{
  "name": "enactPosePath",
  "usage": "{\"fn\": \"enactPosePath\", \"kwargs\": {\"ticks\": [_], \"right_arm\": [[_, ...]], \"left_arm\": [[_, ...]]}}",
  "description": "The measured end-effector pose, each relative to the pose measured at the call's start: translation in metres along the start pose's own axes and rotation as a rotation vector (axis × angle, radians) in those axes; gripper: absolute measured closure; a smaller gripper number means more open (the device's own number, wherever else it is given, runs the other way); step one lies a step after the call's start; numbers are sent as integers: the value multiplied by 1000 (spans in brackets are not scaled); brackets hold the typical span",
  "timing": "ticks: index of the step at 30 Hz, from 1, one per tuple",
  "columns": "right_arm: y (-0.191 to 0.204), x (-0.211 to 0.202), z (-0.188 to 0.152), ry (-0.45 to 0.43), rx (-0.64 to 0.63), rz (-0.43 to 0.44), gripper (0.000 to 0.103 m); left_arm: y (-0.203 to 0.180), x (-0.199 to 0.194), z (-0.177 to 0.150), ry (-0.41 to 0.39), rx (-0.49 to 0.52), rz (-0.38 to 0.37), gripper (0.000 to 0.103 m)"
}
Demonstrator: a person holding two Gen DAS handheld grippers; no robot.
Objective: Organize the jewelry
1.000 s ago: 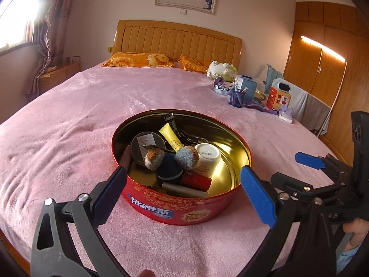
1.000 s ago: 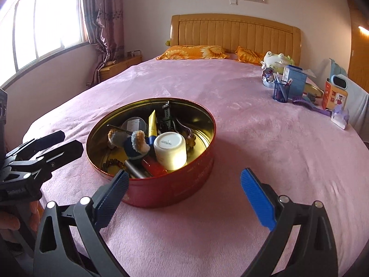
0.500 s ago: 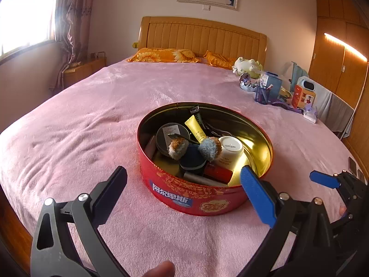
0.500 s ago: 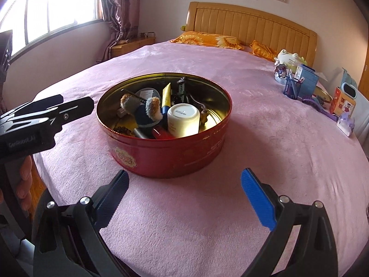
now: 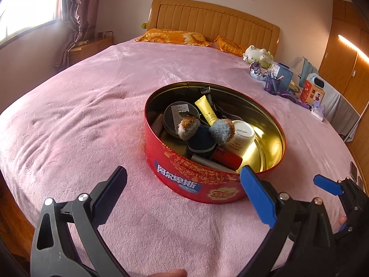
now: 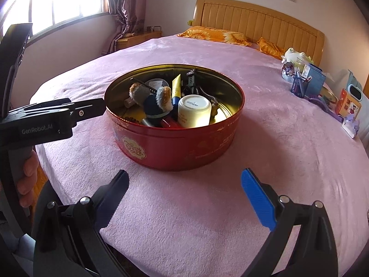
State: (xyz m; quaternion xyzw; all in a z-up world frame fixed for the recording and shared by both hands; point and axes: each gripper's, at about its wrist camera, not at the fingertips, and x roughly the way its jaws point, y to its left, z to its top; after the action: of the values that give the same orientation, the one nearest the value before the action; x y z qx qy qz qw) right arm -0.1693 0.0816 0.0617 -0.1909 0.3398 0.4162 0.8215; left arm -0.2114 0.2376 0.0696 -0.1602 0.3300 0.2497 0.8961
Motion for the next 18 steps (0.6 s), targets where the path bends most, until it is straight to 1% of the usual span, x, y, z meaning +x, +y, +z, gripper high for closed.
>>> {"fn": "enactPosePath", "kwargs": {"ticks": [3,6,10,18], "right_arm": [[-1,0,-1,2,3,1,4],[-2,1,-2,5,5,1,4],[-2,2,-4,10,7,4,4],[-1,2,-5,14,6,6,4]], "left_arm": [[-2,0,-3,-4,8,37,7],[-6,-2,-6,-19,28,116,7],[-6,-3,-7,-7,29,105,7],[-9,-5,-9,-8,46,87,7]]}}
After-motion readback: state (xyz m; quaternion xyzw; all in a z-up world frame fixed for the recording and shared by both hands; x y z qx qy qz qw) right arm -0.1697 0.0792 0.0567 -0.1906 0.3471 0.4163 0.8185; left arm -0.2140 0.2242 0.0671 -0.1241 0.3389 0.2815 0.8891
